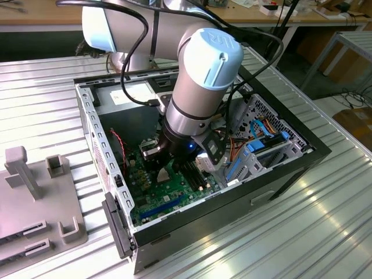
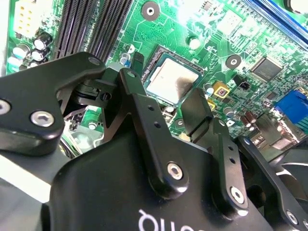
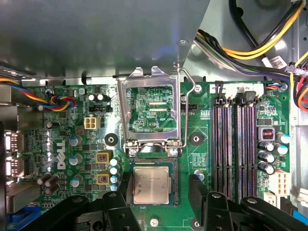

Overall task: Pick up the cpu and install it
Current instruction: 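Place the cpu into insertion slot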

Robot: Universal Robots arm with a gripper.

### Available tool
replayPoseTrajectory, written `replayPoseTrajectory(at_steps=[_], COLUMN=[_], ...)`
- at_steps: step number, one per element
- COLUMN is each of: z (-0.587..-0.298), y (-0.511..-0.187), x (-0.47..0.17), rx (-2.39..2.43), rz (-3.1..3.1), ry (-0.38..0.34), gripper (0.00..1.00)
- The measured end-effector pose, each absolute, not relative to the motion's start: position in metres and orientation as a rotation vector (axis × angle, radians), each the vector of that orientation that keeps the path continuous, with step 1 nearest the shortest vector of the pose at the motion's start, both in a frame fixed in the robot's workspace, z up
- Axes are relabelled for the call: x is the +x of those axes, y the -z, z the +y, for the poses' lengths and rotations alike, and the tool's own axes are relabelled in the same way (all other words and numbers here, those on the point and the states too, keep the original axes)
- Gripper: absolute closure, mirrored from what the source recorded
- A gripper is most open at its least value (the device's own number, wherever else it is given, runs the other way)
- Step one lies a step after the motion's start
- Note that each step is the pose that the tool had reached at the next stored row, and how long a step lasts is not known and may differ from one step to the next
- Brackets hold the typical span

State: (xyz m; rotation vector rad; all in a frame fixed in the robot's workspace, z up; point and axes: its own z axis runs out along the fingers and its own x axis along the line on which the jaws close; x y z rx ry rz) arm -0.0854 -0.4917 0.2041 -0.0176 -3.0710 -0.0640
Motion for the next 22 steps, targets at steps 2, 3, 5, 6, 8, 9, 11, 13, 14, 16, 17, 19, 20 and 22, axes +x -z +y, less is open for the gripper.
replayPoseTrajectory(at_steps=[2, 3, 5, 6, 8, 9, 11, 13, 14, 16, 17, 19, 20, 22], z=[-0.4917, -0.4917, -0.4917, -0.4917, -0.4917, -0.4916, -0.4916, -0.4916, -0.4915, -0.4921, -0.4922, -0.4923, -0.4923, -0.4923], y=[-0.2042, -0.2041, -0.2042, -0.2042, -0.2042, -0.2042, -0.2042, -0.2042, -0.2051, -0.2046, -0.2043, -0.204, -0.204, -0.2039], x=[-0.0854, -0.0856, -0.0869, -0.0874, -0.0879, -0.0879, -0.0879, -0.0879, -0.0919, -0.0918, -0.0919, -0.0919, -0.0919, -0.0919], rx=[-0.018, -0.018, -0.018, -0.023, -0.033, -0.036, -0.037, -0.037, -0.036, -0.04, -0.041, -0.041, -0.043, -0.055], rz=[-3.071, -3.071, -3.07, -3.069, -3.069, -3.069, -3.068, -3.068, -3.067, -3.067, -3.067, -3.067, -3.067, -3.067], ry=[0.064, 0.064, 0.064, 0.064, 0.064, 0.065, 0.065, 0.065, 0.082, 0.09, 0.091, 0.091, 0.091, 0.091], gripper=[0.41, 0.41, 0.41, 0.41, 0.41, 0.41, 0.41, 0.41, 0.49, 0.58, 0.58, 0.58, 0.58, 0.58])
